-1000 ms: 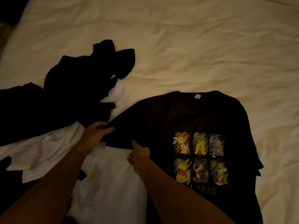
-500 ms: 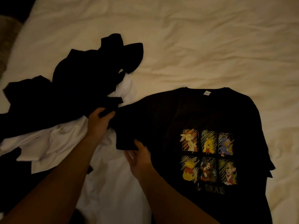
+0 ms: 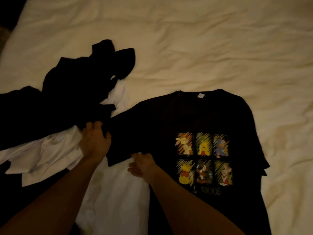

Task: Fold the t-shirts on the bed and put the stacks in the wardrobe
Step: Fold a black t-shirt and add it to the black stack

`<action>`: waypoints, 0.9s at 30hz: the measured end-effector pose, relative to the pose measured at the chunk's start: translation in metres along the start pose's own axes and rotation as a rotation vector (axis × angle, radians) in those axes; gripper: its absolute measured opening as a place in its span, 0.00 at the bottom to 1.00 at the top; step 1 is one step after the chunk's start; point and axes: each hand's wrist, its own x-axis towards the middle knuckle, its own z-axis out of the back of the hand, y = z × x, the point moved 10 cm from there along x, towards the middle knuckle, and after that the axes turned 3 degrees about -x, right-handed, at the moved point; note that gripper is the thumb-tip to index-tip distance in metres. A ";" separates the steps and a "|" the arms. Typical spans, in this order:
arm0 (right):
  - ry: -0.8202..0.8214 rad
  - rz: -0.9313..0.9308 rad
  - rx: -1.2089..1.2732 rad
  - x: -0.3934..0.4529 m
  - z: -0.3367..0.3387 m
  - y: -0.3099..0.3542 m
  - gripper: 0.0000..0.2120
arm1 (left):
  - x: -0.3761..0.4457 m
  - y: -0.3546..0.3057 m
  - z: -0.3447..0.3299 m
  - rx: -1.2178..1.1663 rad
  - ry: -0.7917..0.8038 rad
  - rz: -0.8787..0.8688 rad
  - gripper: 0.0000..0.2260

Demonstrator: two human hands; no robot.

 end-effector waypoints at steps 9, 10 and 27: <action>-0.091 0.168 0.106 -0.033 0.211 0.061 0.10 | -0.035 -0.191 -0.052 -0.137 0.279 -0.228 0.06; -0.152 0.182 0.131 -0.035 0.242 0.059 0.08 | -0.045 -0.217 -0.060 -0.123 0.294 -0.254 0.06; -0.364 0.138 -0.093 0.003 0.535 -0.011 0.10 | -0.199 -0.461 -0.230 -0.233 0.753 -0.560 0.08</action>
